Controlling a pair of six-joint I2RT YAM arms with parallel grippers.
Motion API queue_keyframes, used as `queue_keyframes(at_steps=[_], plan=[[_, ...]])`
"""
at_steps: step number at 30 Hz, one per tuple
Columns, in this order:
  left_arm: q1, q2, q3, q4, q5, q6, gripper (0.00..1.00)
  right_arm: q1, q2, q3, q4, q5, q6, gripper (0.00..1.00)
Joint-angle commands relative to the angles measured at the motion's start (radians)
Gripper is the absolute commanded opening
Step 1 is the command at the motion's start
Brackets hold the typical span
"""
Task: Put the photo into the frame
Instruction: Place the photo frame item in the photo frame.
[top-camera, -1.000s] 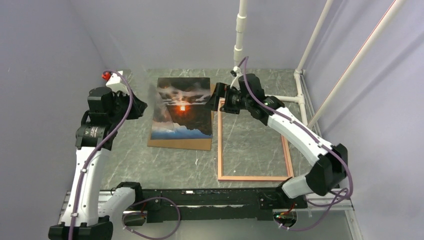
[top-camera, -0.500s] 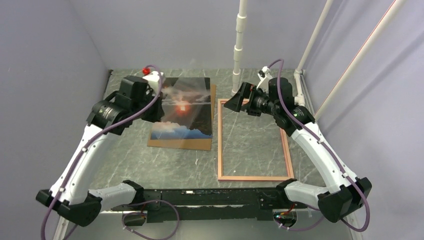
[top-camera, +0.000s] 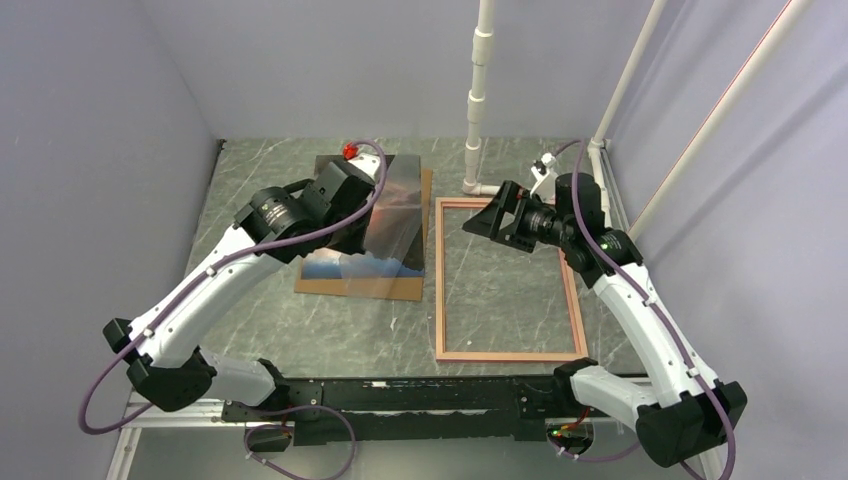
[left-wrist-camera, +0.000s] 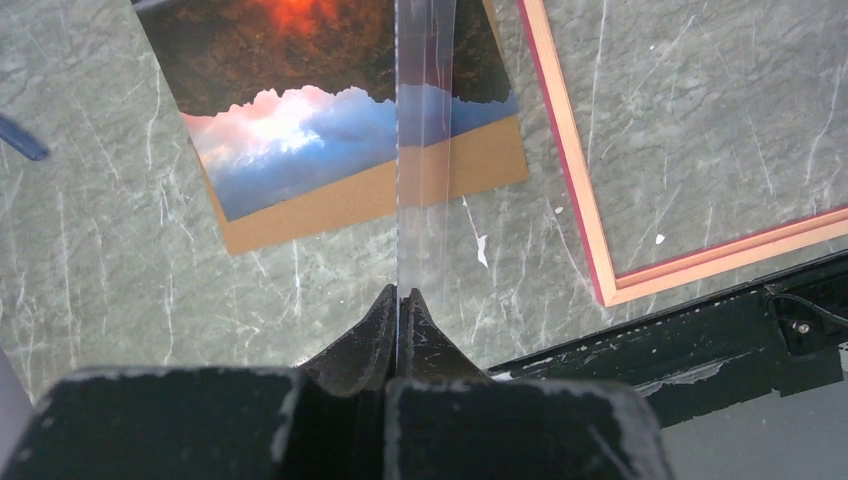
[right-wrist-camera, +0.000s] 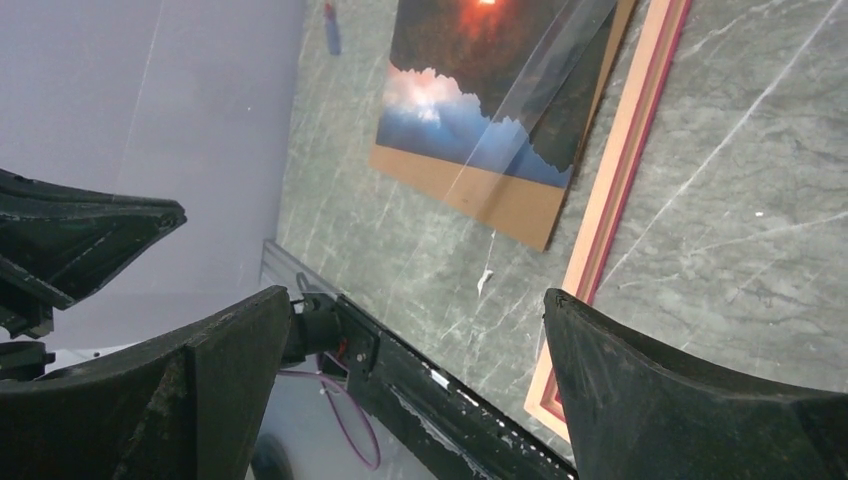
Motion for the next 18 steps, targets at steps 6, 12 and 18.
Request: queue_keyframes(at_steps=[6, 12, 18], plan=[[-0.009, -0.164, 0.035, 0.083, -0.022, -0.113, 0.0, -0.025, -0.047, -0.158, 0.095, -0.111, 0.043, 1.0], [-0.005, -0.247, 0.04, 0.256, 0.094, -0.179, 0.0, -0.046, -0.068, -0.229, 0.13, -0.124, 0.055, 1.0], [-0.003, -0.255, 0.024, 0.421, 0.208, -0.266, 0.0, -0.082, -0.103, -0.178, 0.038, -0.091, 0.026, 1.0]])
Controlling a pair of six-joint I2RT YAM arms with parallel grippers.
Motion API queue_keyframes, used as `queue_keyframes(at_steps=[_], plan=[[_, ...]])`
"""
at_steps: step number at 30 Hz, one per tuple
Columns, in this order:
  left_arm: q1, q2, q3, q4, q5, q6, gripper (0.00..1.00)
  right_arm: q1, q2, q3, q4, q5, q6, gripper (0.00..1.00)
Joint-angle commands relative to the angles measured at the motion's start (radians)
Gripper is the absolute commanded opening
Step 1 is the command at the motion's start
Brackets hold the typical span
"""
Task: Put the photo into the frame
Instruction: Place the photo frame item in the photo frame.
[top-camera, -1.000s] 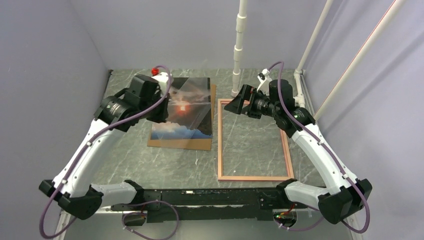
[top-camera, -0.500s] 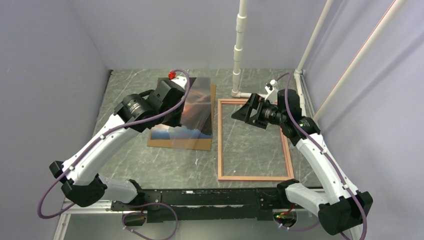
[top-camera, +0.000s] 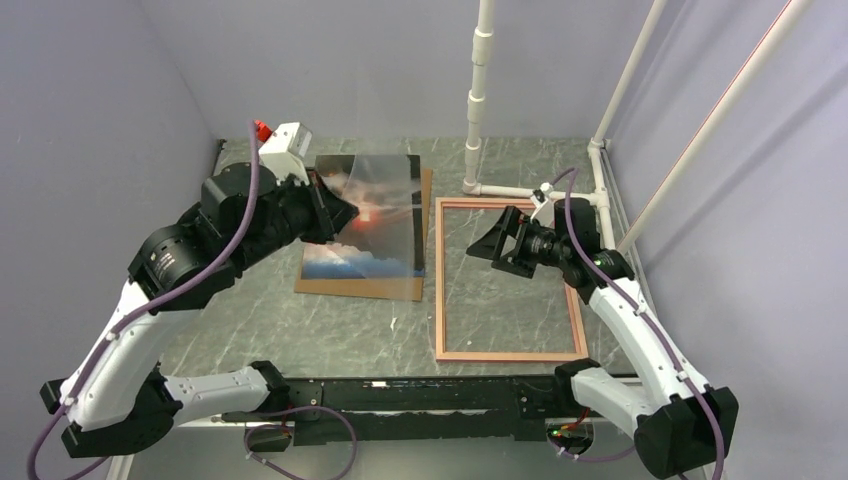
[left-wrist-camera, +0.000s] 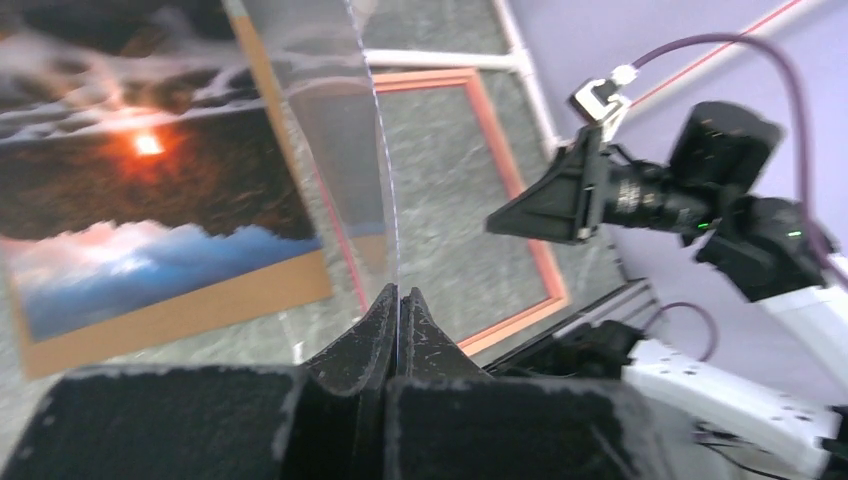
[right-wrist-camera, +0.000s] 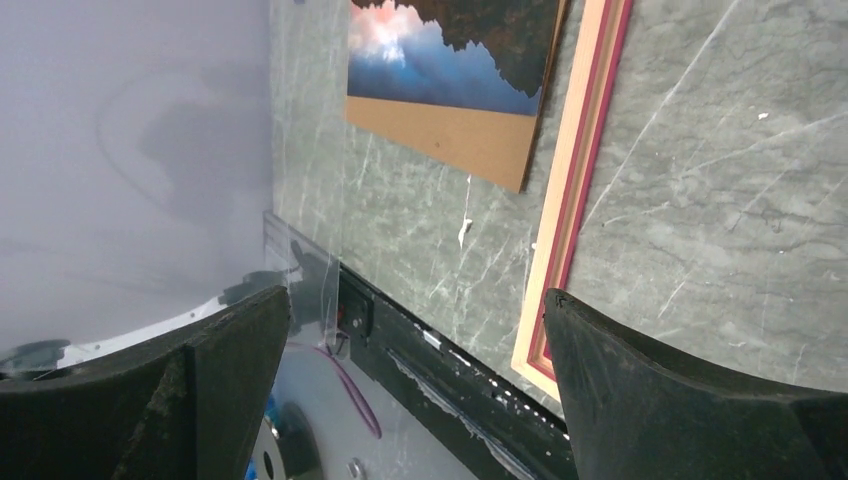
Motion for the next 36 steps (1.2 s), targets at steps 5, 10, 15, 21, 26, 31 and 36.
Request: queue_keyframes(at_steps=[5, 10, 15, 21, 26, 31, 36], plan=[[0.001, 0.029, -0.055, 0.322, 0.209, -0.151, 0.0, -0.05, -0.1, 0.132, -0.117, 0.064, -0.029, 1.0], [-0.007, 0.026, -0.132, 0.424, 0.247, -0.213, 0.0, -0.071, -0.149, 0.227, -0.23, 0.166, -0.071, 1.0], [-0.026, -0.009, -0.292, 0.556, 0.26, -0.293, 0.0, -0.078, -0.156, 0.285, -0.299, 0.213, -0.108, 1.0], [-0.098, -0.057, -0.569, 0.709, 0.207, -0.404, 0.0, -0.083, -0.152, 0.253, -0.286, 0.209, -0.105, 1.0], [-0.131, -0.112, -0.753, 0.795, 0.096, -0.465, 0.0, -0.086, -0.148, 0.201, -0.257, 0.189, -0.1, 1.0], [-0.14, -0.161, -0.891, 0.842, 0.029, -0.527, 0.0, -0.087, -0.15, 0.147, -0.231, 0.179, -0.095, 1.0], [-0.14, -0.236, -1.006, 0.784, -0.064, -0.6, 0.0, -0.086, -0.146, 0.087, -0.215, 0.183, -0.11, 1.0]])
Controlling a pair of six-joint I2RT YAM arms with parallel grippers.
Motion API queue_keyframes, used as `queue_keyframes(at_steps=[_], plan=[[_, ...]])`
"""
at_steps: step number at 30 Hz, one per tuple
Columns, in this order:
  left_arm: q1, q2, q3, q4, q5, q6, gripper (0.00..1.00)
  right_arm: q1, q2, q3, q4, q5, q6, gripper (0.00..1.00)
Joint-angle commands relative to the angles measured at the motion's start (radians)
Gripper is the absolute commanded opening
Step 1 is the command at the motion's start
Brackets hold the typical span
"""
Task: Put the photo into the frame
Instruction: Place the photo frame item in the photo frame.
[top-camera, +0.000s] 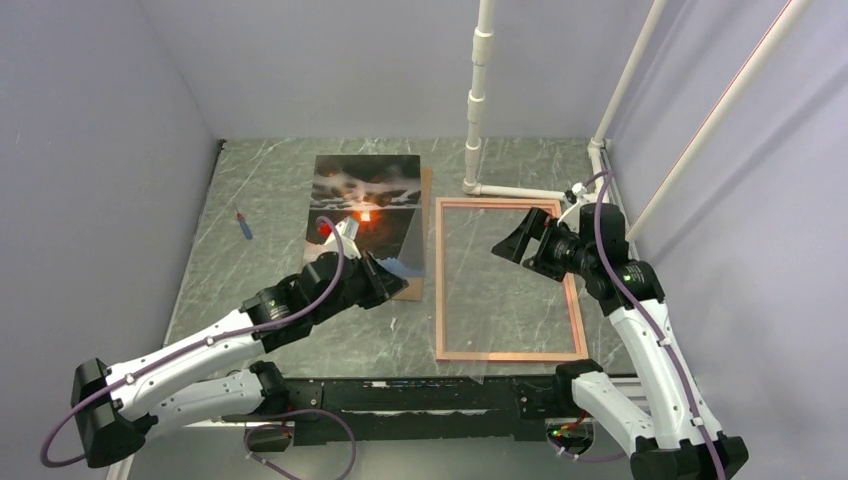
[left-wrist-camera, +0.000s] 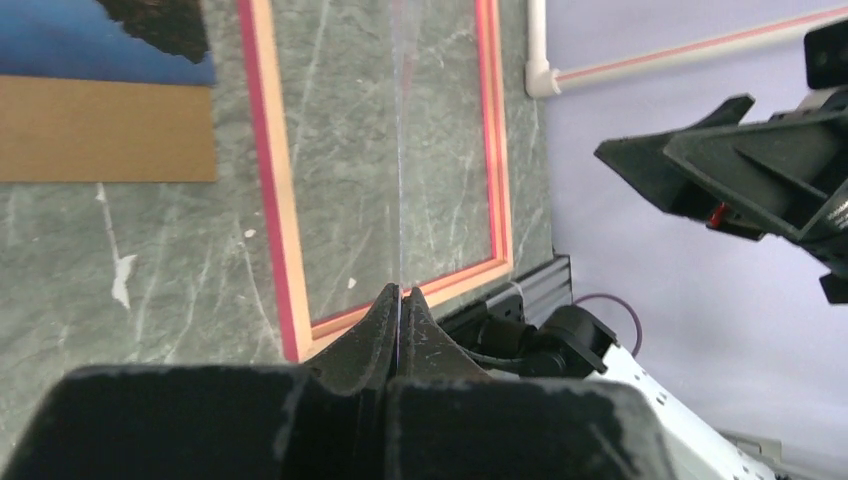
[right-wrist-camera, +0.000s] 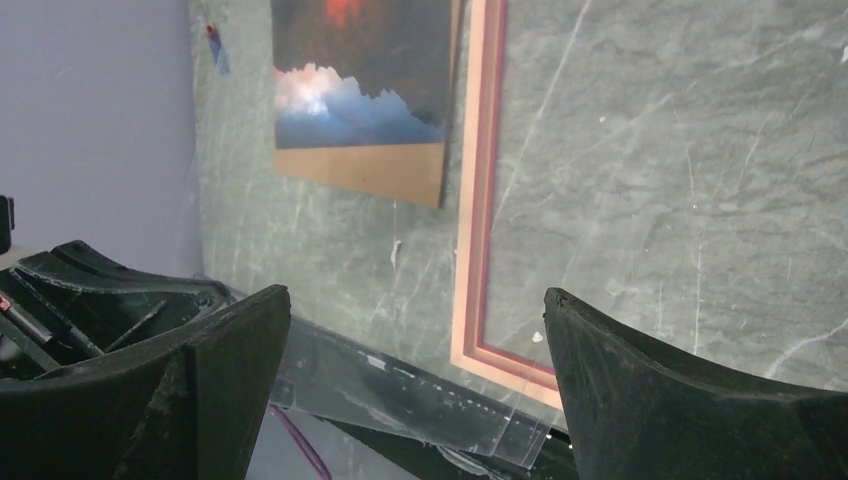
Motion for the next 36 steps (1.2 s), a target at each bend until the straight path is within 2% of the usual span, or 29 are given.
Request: queue_keyframes(at_steps=[1, 7, 16, 19, 20, 23, 24, 26, 29, 36], plan=[[-0.006, -0.082, -0.081, 0.047, -0.124, -0.098, 0.0, -0.004, 0.002, -0.053, 0.059, 0.0, -0.014, 1.0], [-0.006, -0.154, -0.233, 0.07, -0.177, -0.169, 0.0, -0.004, 0.007, -0.167, 0.135, -0.007, -0.005, 1.0], [-0.006, -0.227, -0.321, -0.03, -0.288, -0.271, 0.0, -0.005, 0.048, -0.285, 0.24, -0.005, -0.018, 1.0], [-0.006, -0.244, -0.348, -0.023, -0.283, -0.265, 0.01, -0.007, 0.061, -0.327, 0.29, -0.024, -0.013, 1.0], [-0.006, -0.242, -0.349, -0.022, -0.274, -0.258, 0.1, -0.009, 0.067, -0.339, 0.308, -0.032, -0.01, 1.0], [-0.007, -0.223, -0.34, -0.047, -0.244, -0.238, 0.62, -0.01, 0.088, -0.379, 0.369, -0.066, -0.014, 1.0], [-0.007, -0.216, -0.328, -0.077, -0.239, -0.241, 0.75, -0.012, 0.094, -0.395, 0.389, -0.07, -0.019, 1.0], [-0.006, -0.201, -0.3, -0.145, -0.241, -0.242, 0.89, -0.013, 0.099, -0.427, 0.431, -0.079, -0.025, 1.0], [-0.006, -0.184, -0.264, -0.255, -0.268, -0.236, 0.95, -0.016, 0.103, -0.476, 0.508, -0.108, -0.032, 1.0], [-0.006, -0.127, -0.175, -0.453, -0.349, -0.161, 0.94, -0.042, 0.26, -0.501, 0.589, -0.195, -0.042, 1.0]])
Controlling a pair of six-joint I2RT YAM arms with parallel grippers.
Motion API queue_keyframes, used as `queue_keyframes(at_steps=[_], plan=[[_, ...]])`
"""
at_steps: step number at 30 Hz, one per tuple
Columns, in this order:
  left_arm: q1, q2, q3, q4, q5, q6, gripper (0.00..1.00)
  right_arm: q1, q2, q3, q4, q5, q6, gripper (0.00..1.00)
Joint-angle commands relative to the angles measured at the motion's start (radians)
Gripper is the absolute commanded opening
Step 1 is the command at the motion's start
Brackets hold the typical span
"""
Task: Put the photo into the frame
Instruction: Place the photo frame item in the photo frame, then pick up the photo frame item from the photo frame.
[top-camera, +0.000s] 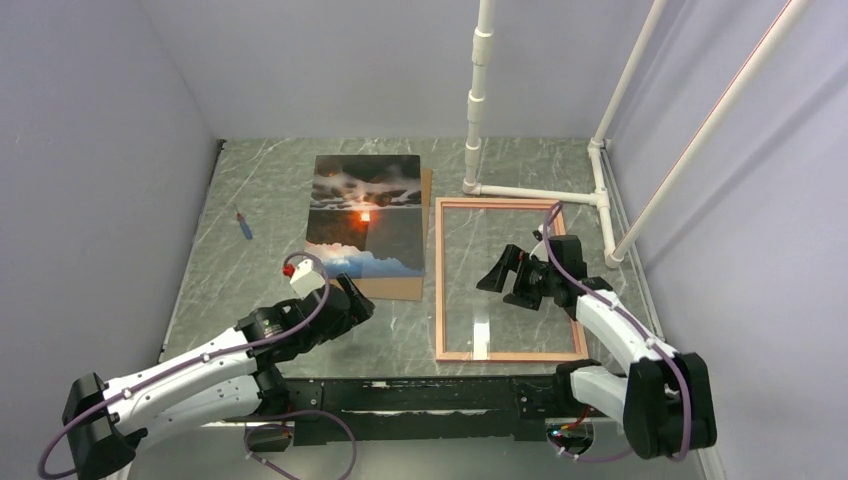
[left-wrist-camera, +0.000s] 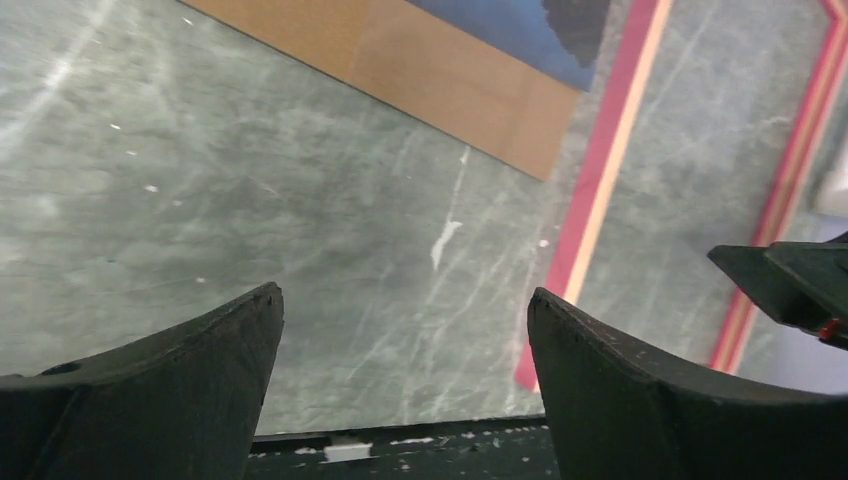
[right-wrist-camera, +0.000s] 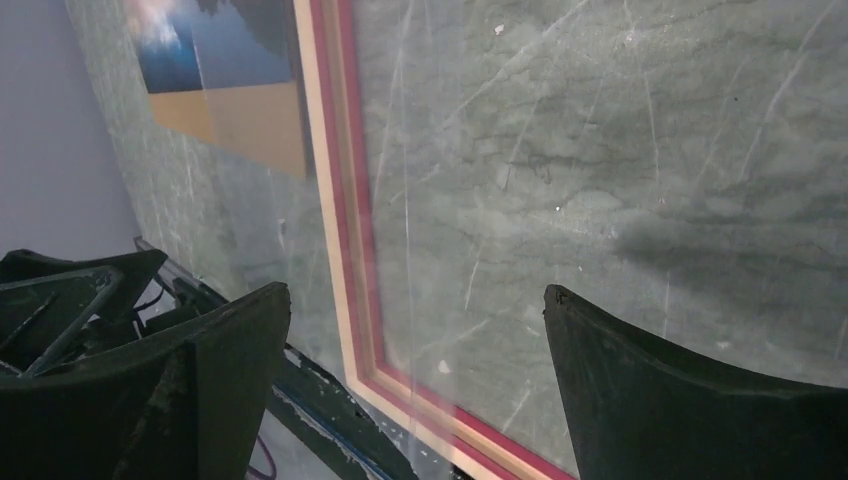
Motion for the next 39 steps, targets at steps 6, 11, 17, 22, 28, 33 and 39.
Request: queue_keyframes(at_steps=[6, 11, 17, 22, 28, 33, 39], plan=[[-0.004, 0.126, 0.116, -0.076, -0.034, 0.208, 0.85, -0.033, 0.168, -0.053, 0.255, -0.151, 0.01, 1.0], [0.016, 0.185, 0.054, 0.059, 0.069, 0.237, 0.74, -0.039, 0.266, -0.079, 0.382, -0.212, 0.038, 0.98], [0.108, 0.197, -0.086, 0.311, 0.281, 0.257, 0.59, -0.042, 0.403, -0.125, 0.623, -0.316, 0.139, 0.92], [0.169, 0.21, -0.148, 0.369, 0.35, 0.277, 0.52, -0.043, 0.536, -0.155, 0.875, -0.404, 0.244, 0.84], [0.195, 0.265, -0.185, 0.479, 0.421, 0.307, 0.47, -0.041, 0.666, -0.204, 1.239, -0.491, 0.413, 0.69], [0.196, 0.322, -0.177, 0.507, 0.454, 0.318, 0.44, -0.026, 0.797, -0.232, 1.583, -0.536, 0.588, 0.58], [0.196, 0.35, -0.169, 0.515, 0.466, 0.329, 0.43, -0.01, 0.961, -0.24, 1.97, -0.581, 0.813, 0.43]])
